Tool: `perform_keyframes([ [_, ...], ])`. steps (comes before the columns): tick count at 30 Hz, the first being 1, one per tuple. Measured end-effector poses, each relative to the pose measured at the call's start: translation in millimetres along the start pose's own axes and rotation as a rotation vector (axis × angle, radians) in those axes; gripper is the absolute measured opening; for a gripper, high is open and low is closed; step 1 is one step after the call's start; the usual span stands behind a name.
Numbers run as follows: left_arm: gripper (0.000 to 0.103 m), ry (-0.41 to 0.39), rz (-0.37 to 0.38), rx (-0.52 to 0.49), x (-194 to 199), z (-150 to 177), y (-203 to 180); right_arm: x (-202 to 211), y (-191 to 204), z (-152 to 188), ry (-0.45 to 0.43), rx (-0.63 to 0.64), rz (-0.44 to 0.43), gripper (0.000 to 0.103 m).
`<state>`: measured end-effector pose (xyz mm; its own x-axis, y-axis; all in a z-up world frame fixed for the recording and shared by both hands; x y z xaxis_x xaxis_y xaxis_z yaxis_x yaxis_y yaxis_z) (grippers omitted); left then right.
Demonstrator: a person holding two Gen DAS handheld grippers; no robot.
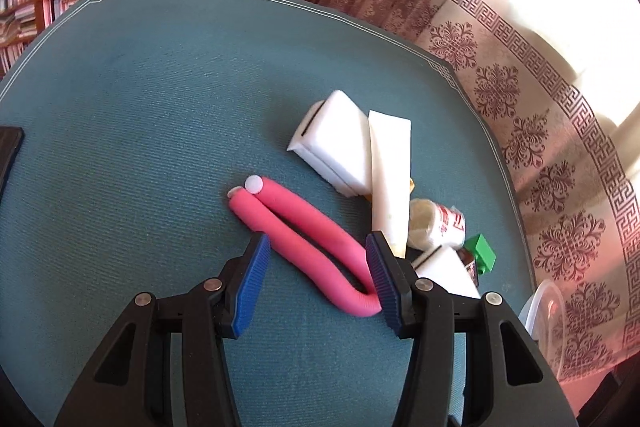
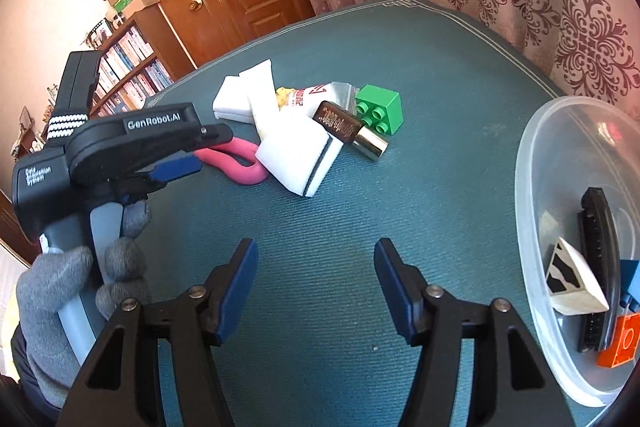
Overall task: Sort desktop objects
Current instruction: 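Lower the left tool onto the pink foam curler and close on it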
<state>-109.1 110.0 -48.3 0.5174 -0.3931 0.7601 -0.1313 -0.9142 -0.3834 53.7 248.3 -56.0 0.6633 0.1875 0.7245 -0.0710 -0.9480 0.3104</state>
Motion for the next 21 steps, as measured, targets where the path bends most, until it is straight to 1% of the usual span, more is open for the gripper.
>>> perform_keyframes([
  [3, 0.053, 0.002, 0.000, 0.020, -2, -4, -1, -2, 0, -1, 0.001, -0.004, -0.005, 0.065],
  [7, 0.053, 0.003, -0.019, 0.039, -7, -6, -1, -3, 1, -1, -0.001, -0.010, -0.006, 0.065],
  [14, 0.053, -0.003, -0.051, 0.031, -10, -8, 0, -6, 7, 1, 0.009, -0.003, -0.023, 0.065],
  [18, 0.053, 0.001, -0.102, 0.006, -12, -7, 2, -6, 9, 2, 0.009, 0.000, -0.025, 0.065],
  [21, 0.054, 0.027, -0.114, 0.029, -16, -3, 9, -7, 8, 2, 0.011, -0.003, -0.024, 0.065],
])
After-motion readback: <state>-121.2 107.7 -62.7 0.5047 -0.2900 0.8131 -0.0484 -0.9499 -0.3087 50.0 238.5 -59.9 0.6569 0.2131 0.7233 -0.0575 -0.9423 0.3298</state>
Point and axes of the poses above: each gripper's, at about its wrist camera, not at the fingertips, and x roughly against the way its jaws point, y to its left, z to its underside, the point moved 10 cm from there along -x, roughly the way its jaws point
